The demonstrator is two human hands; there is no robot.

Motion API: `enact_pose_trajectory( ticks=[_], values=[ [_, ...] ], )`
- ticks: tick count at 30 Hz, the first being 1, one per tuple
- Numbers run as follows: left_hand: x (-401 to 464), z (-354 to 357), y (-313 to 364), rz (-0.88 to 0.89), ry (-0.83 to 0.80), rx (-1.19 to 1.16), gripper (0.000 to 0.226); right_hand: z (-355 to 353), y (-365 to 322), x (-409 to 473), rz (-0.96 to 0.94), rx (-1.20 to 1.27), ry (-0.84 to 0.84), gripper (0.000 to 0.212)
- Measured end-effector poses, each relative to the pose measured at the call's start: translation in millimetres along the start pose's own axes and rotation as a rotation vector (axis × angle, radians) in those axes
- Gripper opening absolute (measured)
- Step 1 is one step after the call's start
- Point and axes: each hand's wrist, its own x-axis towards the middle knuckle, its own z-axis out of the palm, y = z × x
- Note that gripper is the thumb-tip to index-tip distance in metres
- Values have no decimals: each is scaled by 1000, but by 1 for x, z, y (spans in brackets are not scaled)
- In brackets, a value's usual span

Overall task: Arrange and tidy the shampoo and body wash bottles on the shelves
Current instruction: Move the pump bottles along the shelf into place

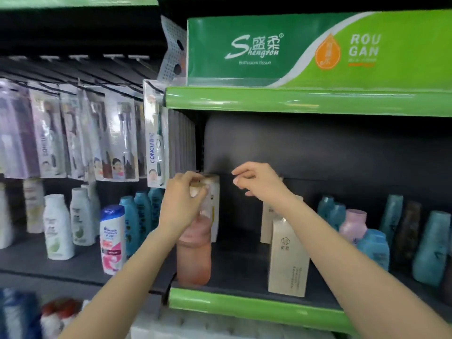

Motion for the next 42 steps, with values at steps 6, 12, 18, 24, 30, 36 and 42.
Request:
enact_pose_trajectory(
  ticks=[6, 12, 18, 24, 30, 36, 42],
  values=[
    [-39, -40, -44, -213, -107, -64, 45, 60, 8, -27, 139, -10, -44, 32],
    [-65, -39, -71, -337, -419, -123, 72, 98, 30, -45, 292, -8, -126, 61],
    [-72, -16, -81, -338, -585, -170, 71, 121, 66, -48, 353, 119, -221, 59],
    [-74, -10, -94, -376, -547, -309, 64, 136, 89, -44, 309, 186, -214, 75],
    [-73, -10, -101, -420, -562, -458, 59, 143, 91, -47, 310, 220, -115, 68],
    [-74, -13, -109, -351, -611, -485, 70, 144, 80, -52, 295, 242, -28, 56],
    [-70, -25, -101, -268, -614, -540, 80, 132, 54, -53, 283, 345, -8, 44]
  ],
)
